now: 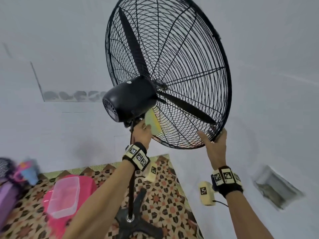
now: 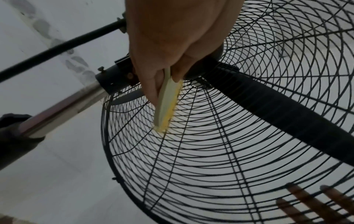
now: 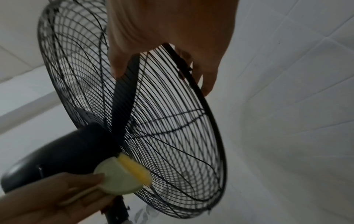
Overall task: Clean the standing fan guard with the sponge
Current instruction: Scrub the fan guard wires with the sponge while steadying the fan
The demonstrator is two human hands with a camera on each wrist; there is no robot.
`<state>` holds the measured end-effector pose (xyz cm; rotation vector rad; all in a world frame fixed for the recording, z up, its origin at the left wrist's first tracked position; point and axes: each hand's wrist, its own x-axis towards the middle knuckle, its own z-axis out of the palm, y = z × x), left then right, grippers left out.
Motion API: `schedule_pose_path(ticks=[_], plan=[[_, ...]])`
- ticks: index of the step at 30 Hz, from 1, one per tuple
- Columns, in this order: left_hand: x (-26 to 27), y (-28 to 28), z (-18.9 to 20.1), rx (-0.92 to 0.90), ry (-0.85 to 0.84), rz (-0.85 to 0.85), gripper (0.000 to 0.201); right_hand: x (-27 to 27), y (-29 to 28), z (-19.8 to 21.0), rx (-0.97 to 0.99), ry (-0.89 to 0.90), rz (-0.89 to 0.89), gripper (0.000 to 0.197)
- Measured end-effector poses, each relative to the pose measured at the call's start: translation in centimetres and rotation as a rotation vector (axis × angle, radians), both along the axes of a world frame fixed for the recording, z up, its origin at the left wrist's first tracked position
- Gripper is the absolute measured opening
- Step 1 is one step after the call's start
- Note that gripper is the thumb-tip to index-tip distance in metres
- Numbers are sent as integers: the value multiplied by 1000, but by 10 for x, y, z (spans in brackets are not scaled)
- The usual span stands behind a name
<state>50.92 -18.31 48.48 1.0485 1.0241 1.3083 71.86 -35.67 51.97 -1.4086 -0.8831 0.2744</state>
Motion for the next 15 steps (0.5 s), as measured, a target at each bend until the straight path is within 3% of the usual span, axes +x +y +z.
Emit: schedule_pose_path(ticks=[6, 11, 15], plan=[[-14, -28, 18, 139, -55, -121, 33, -9, 2, 10, 24, -43, -25, 71], [-5, -13, 21, -6, -38, -7, 35, -13, 2, 5, 29, -51, -21, 79], [-9, -21, 18, 97, -66, -148, 34, -9, 5, -1, 51, -47, -31, 72]])
